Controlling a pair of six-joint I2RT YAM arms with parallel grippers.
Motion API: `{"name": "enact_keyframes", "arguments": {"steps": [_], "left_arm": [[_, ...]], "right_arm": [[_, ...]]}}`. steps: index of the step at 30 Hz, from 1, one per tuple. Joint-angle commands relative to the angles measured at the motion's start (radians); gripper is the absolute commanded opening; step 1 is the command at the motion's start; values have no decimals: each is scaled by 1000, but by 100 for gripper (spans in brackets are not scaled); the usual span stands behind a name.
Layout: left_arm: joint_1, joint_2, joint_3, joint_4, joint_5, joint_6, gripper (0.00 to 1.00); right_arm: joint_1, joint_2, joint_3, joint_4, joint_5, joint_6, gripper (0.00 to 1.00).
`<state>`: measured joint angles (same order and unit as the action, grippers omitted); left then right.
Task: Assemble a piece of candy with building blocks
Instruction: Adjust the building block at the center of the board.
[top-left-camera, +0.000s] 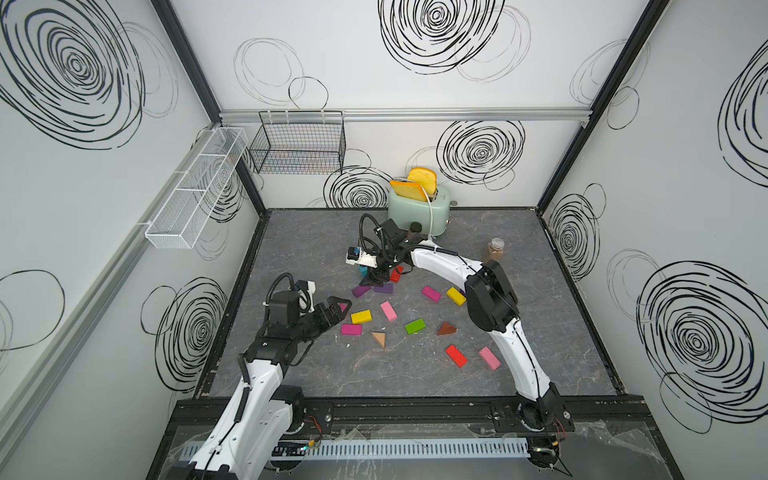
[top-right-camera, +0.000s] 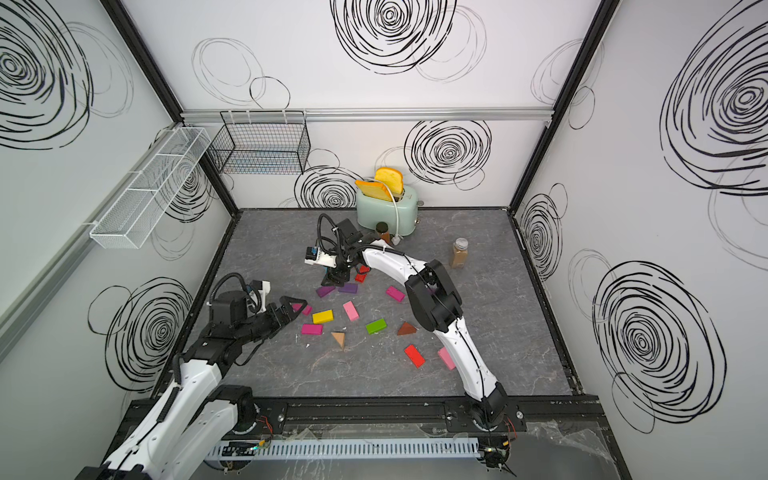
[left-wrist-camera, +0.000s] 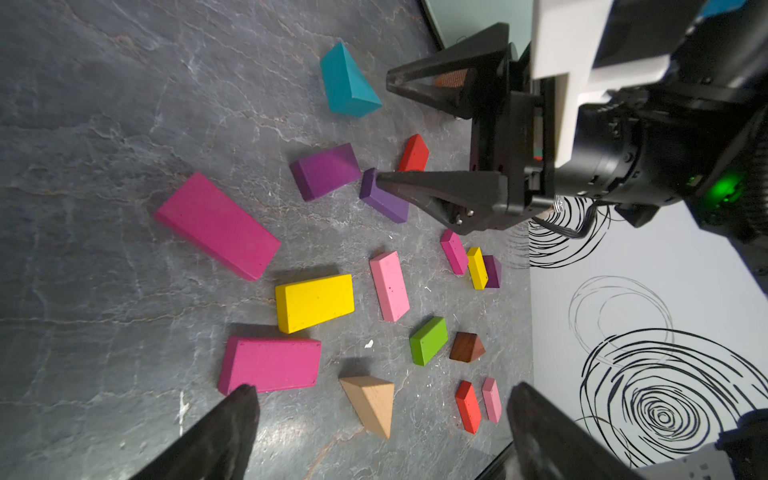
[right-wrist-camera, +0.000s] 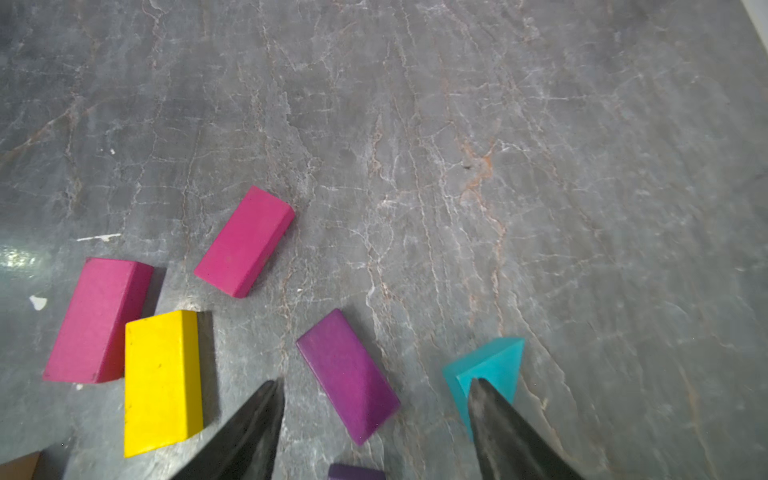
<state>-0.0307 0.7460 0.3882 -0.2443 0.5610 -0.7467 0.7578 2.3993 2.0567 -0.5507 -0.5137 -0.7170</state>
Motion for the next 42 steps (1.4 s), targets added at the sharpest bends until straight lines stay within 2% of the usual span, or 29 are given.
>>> {"name": "enact_keyframes", "arguments": {"steps": [1, 5, 18, 32, 42], "left_arm": [[5, -17, -11, -6, 20, -31, 98], [5, -19, -7, -11, 20, -28, 98], [17, -4, -24, 23, 19, -37, 98], [48, 29, -21, 61, 38, -28, 98], [54, 59, -20, 87, 37, -19, 98]], "right_arm": [[9, 57, 65, -95, -49, -35, 73], [19, 94, 114, -137, -65, -38, 71], [31, 138, 121, -159, 12, -59, 67], [41, 145, 108, -151, 96, -75, 52], [39, 149, 116, -134, 112, -73, 34]]}}
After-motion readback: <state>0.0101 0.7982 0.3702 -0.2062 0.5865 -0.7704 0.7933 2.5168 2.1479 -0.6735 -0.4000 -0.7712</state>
